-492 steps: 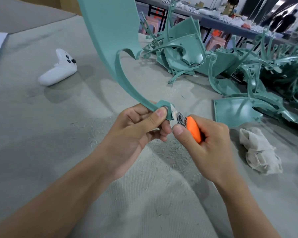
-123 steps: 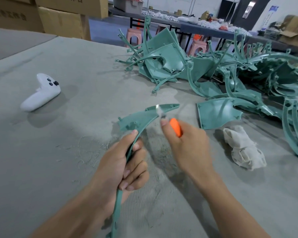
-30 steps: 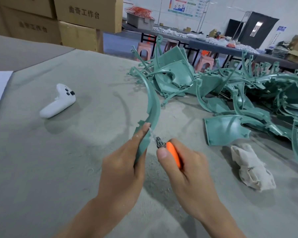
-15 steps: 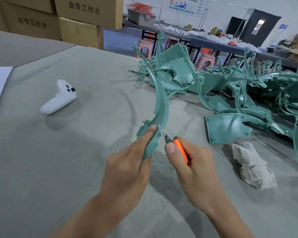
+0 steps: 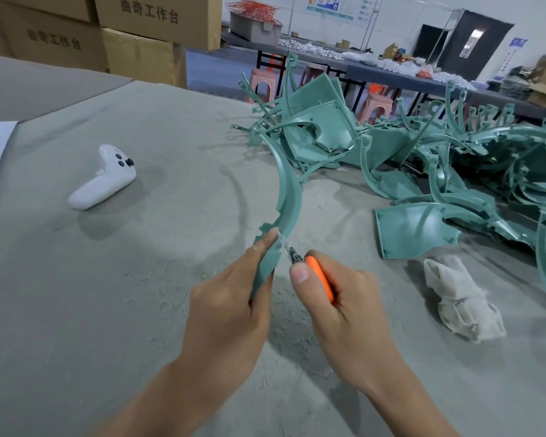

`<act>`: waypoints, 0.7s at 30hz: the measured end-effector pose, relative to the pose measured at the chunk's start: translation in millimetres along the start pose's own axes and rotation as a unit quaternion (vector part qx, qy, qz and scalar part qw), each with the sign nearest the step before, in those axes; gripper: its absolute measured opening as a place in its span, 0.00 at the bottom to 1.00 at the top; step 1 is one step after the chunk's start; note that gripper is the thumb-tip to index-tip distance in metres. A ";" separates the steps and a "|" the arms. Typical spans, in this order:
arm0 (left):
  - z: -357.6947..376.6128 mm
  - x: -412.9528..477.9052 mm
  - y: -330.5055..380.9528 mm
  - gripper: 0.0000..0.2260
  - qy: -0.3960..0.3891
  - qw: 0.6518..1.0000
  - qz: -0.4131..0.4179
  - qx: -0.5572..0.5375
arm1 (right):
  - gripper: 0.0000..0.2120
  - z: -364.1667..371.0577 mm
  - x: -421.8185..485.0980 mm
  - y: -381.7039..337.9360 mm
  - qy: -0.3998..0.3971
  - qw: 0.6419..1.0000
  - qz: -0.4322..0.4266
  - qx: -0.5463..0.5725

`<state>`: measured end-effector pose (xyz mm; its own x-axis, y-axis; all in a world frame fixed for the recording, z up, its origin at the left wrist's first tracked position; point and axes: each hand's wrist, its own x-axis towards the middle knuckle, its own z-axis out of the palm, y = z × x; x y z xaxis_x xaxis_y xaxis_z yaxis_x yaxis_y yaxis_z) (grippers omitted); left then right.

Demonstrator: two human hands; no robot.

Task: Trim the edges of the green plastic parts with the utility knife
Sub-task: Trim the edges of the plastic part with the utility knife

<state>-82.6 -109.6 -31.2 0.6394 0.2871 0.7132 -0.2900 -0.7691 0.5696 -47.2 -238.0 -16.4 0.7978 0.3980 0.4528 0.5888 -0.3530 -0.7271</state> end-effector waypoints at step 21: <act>1.1 0.5 2.6 0.15 -0.023 1.000 0.000 -0.011 | 0.24 -4.8 8.9 14.7 0.020 0.999 0.026 -0.031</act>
<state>-82.2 -112.1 -29.8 0.6713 0.2603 0.6939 -0.3051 -0.7563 0.5788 -30.8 -243.8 -20.6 0.8311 0.3443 0.4367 0.5527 -0.4241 -0.7174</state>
